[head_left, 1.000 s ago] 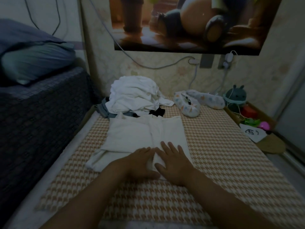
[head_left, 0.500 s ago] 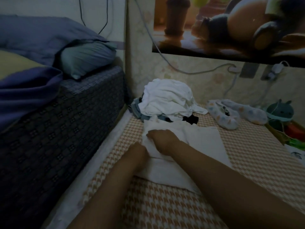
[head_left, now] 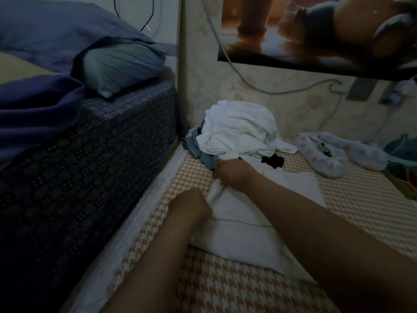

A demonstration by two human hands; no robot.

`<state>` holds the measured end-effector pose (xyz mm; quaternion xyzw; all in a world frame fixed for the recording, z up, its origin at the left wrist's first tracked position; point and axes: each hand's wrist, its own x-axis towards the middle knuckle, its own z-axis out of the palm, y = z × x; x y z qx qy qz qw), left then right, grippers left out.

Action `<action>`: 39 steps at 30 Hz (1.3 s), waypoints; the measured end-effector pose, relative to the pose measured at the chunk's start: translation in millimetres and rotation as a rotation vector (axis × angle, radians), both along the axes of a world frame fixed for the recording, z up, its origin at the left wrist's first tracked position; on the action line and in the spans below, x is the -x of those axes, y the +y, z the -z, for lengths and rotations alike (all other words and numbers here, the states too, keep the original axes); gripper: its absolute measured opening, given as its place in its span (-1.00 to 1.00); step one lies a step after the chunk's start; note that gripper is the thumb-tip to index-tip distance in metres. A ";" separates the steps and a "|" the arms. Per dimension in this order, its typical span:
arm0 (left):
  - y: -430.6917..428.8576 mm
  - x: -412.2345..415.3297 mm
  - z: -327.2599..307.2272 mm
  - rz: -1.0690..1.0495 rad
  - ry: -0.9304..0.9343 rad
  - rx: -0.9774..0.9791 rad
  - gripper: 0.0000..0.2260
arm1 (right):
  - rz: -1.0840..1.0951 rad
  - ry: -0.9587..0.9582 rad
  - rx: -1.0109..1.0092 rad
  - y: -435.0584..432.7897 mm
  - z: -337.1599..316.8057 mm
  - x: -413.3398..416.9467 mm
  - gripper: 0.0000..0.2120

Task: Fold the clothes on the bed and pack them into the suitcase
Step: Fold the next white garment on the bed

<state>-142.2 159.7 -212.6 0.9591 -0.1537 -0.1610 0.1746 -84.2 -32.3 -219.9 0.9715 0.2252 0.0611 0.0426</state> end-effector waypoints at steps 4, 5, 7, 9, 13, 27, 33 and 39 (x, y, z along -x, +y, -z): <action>-23.1 11.3 -30.5 0.105 -0.095 0.030 -0.71 | 0.060 -0.183 -0.072 -39.8 -28.0 45.3 -0.87; -32.2 18.0 -40.3 0.144 -0.124 0.060 -0.72 | 0.108 -0.187 -0.092 -52.6 -33.5 58.1 -0.91; -53.1 33.8 -55.9 0.243 -0.119 0.133 -0.77 | 0.175 -0.237 -0.151 -84.4 -38.7 78.7 -0.93; -77.4 52.7 -67.6 0.329 -0.088 0.226 -0.79 | 0.250 -0.241 -0.208 -113.2 -43.6 100.7 -0.86; -130.8 95.9 -66.6 0.502 -0.041 0.258 -0.76 | 0.290 -0.296 -0.301 -157.0 -37.0 149.2 -0.72; -159.4 94.3 9.4 0.701 -0.390 0.367 -0.61 | 0.733 -0.064 -0.540 -186.7 36.8 209.3 -0.59; -131.6 91.0 44.1 0.781 -0.109 -0.128 -0.06 | 0.748 -0.053 -0.655 -166.2 39.8 193.7 -0.55; -136.0 81.6 14.1 0.762 -0.167 -0.221 -0.18 | 0.786 -0.224 -0.986 -174.9 17.1 169.8 -0.51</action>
